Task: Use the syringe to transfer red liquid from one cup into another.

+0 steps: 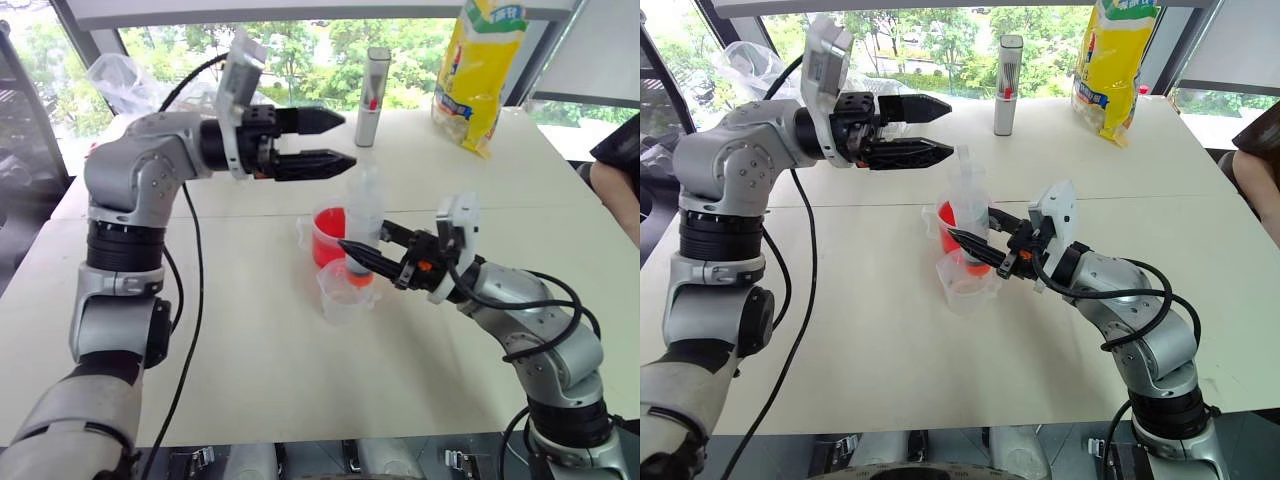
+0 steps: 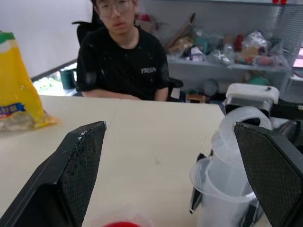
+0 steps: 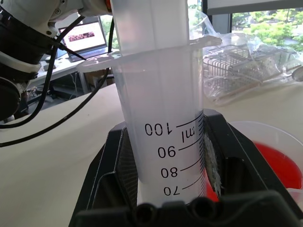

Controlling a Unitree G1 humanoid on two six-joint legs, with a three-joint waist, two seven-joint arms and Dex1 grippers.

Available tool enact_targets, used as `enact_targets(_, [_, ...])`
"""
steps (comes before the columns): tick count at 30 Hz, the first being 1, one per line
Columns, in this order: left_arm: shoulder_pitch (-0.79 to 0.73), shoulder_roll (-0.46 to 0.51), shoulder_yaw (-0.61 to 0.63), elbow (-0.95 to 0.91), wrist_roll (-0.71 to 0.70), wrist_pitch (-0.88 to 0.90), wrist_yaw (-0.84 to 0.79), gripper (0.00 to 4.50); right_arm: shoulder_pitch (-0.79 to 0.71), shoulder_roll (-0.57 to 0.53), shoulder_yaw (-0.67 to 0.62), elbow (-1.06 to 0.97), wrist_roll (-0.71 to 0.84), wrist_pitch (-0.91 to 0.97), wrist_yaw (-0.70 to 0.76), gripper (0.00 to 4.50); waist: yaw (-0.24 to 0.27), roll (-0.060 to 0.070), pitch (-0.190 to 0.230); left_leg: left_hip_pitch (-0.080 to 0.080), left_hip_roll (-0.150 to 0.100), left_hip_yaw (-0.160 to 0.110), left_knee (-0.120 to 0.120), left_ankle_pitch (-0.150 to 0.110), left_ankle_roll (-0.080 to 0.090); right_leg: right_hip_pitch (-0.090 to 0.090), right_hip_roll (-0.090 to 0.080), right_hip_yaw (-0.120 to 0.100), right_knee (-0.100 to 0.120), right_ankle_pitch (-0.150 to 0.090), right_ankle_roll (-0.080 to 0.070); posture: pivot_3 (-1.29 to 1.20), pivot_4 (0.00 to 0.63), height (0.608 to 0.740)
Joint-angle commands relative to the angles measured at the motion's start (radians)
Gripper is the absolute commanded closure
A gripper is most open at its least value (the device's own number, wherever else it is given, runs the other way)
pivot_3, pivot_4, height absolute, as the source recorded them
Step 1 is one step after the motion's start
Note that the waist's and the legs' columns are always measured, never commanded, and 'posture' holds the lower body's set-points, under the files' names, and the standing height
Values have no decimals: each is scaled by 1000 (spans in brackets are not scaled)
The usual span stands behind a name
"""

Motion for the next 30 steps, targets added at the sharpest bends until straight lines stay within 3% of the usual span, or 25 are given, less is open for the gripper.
enact_targets(1, [-10, 12, 6, -39, -19, 1, -8, 87, -20, -1, -6, -9, 5, -19, 6, 3007, 1, 0, 0, 0, 0, 0, 0, 0, 0, 0, 0, 0, 0, 0, 0, 0, 150, 740])
enact_targets(16, [-9, -74, -46, -36, 5, -54, 19, 87, -39, -3, 6, 0, 8, -11, 16, 3007, 1, 0, 0, 0, 0, 0, 0, 0, 0, 1, 0, 0, 0, 0, 0, 0, 150, 740])
enact_targets(20, [-5, -94, -51, -45, 0, -61, 21, 1291, -39, -4, 6, 0, 9, -10, 16, 3007, 2, 0, 0, 0, 0, -1, 0, 0, 0, 1, 0, 0, 0, 0, 0, 0, 150, 740])
enact_targets(26, [6, -98, -53, -73, -21, -44, 13, 4316, -42, -5, 6, 3, 10, -11, 16, 3007, 1, 0, 0, 0, 0, -1, 0, 0, 0, 1, 0, 0, 0, 0, 0, 0, 150, 740])
enact_targets(30, [16, -95, -58, -99, -37, -23, 9, 4465, -44, -7, 5, 3, 13, -10, 17, 3007, 1, 0, 0, 0, 0, -1, 0, 0, 0, 1, 0, 0, 0, 0, 0, 0, 150, 740])
